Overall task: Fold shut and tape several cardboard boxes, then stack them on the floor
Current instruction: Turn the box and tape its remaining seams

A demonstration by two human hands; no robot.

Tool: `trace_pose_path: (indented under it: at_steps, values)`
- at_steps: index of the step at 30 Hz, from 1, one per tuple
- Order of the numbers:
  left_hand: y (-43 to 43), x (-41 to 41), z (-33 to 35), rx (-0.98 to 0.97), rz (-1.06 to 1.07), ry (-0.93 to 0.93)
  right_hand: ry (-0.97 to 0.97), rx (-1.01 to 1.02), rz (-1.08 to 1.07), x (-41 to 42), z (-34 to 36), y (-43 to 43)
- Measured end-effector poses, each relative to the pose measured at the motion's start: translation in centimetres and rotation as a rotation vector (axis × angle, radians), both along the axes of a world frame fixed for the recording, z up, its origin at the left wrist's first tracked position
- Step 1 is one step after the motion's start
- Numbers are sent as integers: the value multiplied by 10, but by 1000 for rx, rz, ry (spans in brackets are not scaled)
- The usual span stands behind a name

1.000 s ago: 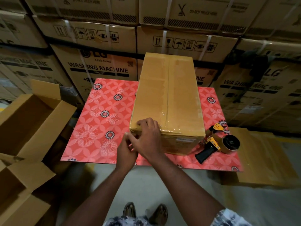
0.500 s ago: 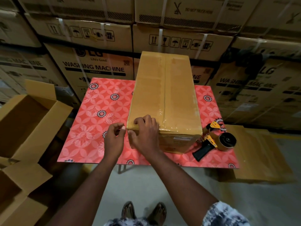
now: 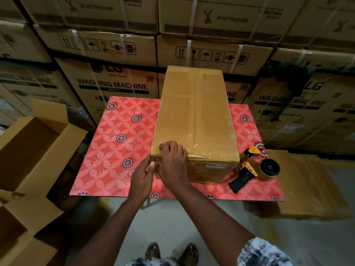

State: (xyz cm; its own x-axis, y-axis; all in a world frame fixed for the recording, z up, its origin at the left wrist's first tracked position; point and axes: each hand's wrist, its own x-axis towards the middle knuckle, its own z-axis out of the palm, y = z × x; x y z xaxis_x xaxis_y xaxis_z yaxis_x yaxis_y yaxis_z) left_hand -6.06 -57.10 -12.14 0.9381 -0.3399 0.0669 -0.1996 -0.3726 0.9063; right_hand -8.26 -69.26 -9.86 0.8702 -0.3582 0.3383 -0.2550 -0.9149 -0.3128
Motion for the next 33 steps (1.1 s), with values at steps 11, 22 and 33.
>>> trace_pose_path:
  at_steps: [11,22,33]
  values:
    - [-16,-1,14,39,-113,-84,-46,-97,61,-4,-9,-1]
    - [-8,9,33,82,-121,-83,-113,-47,162,-18,-7,-12]
    - [-41,55,31,-24,-29,347,24,321,-541,-71,6,-147]
